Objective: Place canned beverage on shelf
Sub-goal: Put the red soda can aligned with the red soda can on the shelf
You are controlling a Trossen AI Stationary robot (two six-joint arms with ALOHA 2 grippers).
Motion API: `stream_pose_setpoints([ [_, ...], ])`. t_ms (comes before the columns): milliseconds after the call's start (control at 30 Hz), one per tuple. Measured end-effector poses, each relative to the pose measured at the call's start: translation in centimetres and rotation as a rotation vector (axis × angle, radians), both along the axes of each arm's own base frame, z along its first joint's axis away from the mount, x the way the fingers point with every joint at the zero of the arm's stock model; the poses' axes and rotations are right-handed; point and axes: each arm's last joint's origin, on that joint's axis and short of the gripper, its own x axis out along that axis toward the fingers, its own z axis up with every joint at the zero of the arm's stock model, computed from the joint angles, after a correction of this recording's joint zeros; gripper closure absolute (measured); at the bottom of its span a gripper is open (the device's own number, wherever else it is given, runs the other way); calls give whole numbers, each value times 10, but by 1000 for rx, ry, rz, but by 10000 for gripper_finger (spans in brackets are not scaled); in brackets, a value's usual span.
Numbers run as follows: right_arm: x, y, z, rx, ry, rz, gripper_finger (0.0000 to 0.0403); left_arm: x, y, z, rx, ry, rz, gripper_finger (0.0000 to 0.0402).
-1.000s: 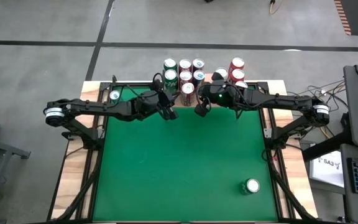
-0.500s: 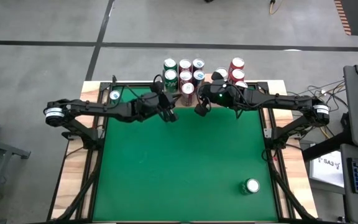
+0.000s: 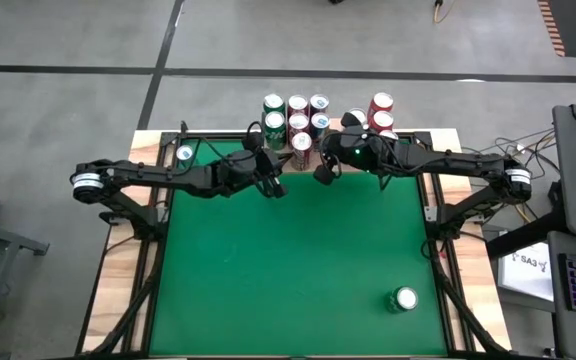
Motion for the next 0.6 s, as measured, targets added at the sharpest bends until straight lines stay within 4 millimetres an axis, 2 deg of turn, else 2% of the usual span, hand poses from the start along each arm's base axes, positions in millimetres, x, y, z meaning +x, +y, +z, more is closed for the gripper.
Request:
stream_pose_setpoints([
  [267, -4, 4, -1, 72, 31, -24, 394, -3, 2, -2, 57, 62, 128, 401],
  [600, 3, 2, -17, 100, 93, -35, 394, -2, 3, 2, 81, 39, 122, 401],
])
